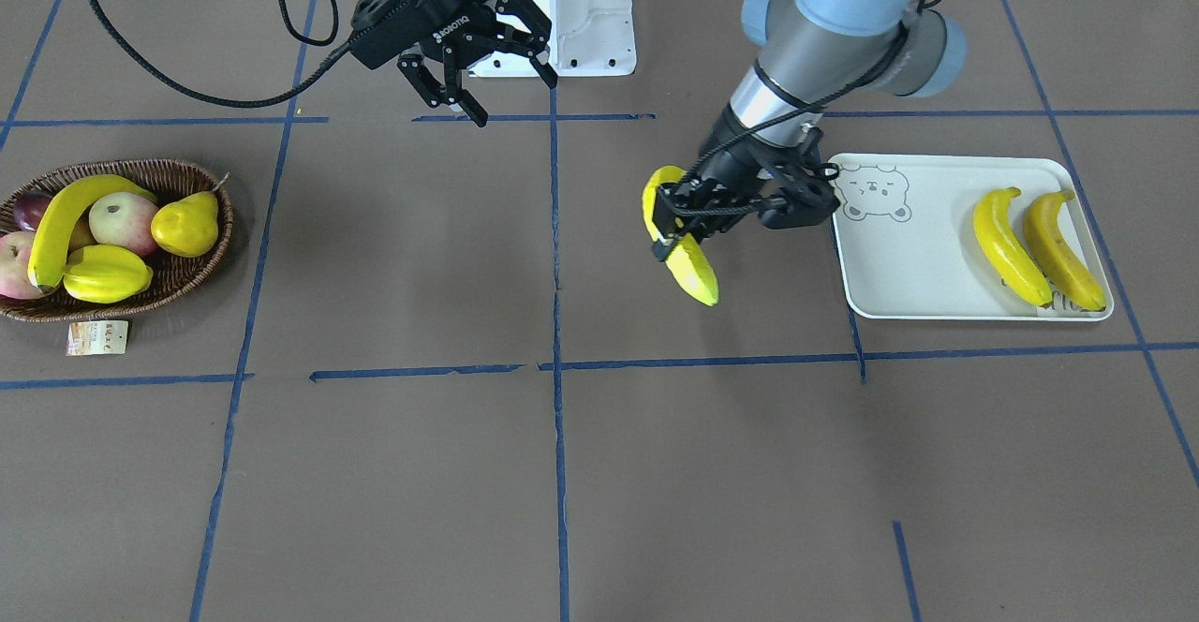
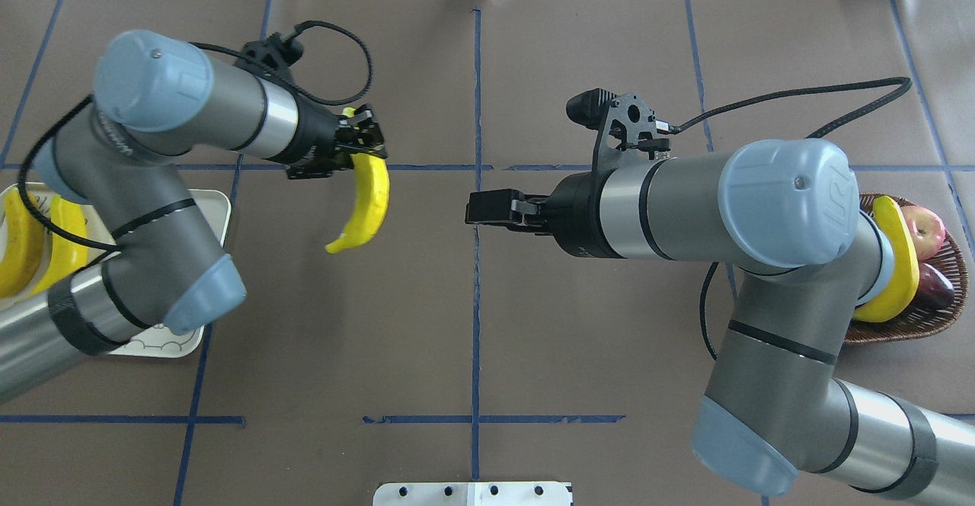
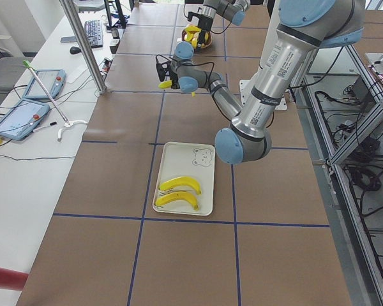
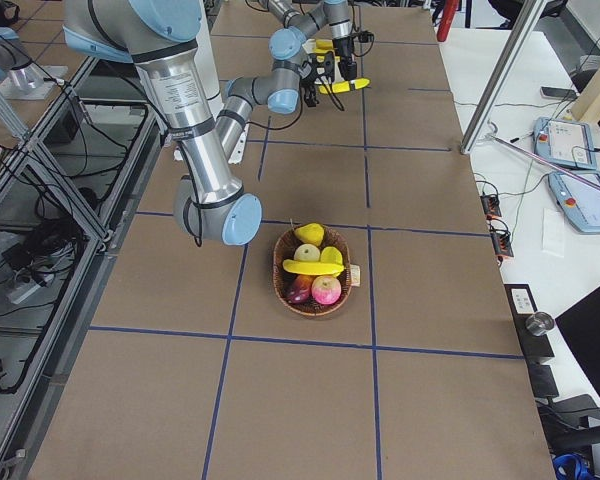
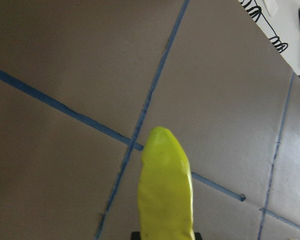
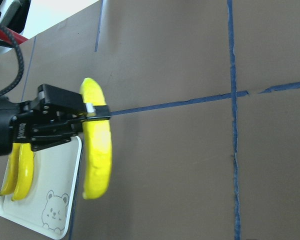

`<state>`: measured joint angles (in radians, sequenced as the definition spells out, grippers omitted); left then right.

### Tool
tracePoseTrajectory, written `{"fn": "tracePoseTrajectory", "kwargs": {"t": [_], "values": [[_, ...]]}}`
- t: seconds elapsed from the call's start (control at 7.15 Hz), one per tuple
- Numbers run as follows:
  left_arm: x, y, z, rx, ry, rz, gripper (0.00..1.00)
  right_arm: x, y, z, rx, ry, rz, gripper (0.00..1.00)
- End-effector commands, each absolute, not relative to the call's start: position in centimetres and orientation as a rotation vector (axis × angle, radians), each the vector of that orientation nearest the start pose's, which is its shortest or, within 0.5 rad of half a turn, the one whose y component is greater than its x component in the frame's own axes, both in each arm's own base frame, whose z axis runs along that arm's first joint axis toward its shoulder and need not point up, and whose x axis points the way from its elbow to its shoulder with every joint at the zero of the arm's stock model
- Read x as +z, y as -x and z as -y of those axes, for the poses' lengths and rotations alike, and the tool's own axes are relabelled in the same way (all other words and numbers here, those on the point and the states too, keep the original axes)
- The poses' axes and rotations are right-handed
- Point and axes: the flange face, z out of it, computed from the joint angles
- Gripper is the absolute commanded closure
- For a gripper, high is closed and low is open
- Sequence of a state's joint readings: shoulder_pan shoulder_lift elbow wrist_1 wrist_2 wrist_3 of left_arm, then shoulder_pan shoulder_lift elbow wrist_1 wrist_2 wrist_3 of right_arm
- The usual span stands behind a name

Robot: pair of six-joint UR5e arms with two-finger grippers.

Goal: Transfer all bananas from basket to plate

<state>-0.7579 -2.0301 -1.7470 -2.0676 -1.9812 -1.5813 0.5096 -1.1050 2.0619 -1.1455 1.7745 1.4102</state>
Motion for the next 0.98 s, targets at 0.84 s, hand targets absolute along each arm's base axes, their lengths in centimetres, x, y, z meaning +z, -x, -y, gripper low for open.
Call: {"fn": "tracePoseTrajectory", "kwargs": {"t": [0.84], "values": [[53.8,-24.8,47.5,-0.376,-0.059,-0.761,0.92,15.1,40.0,36.2,0.17,-0.29,1.32,0.0]]}}
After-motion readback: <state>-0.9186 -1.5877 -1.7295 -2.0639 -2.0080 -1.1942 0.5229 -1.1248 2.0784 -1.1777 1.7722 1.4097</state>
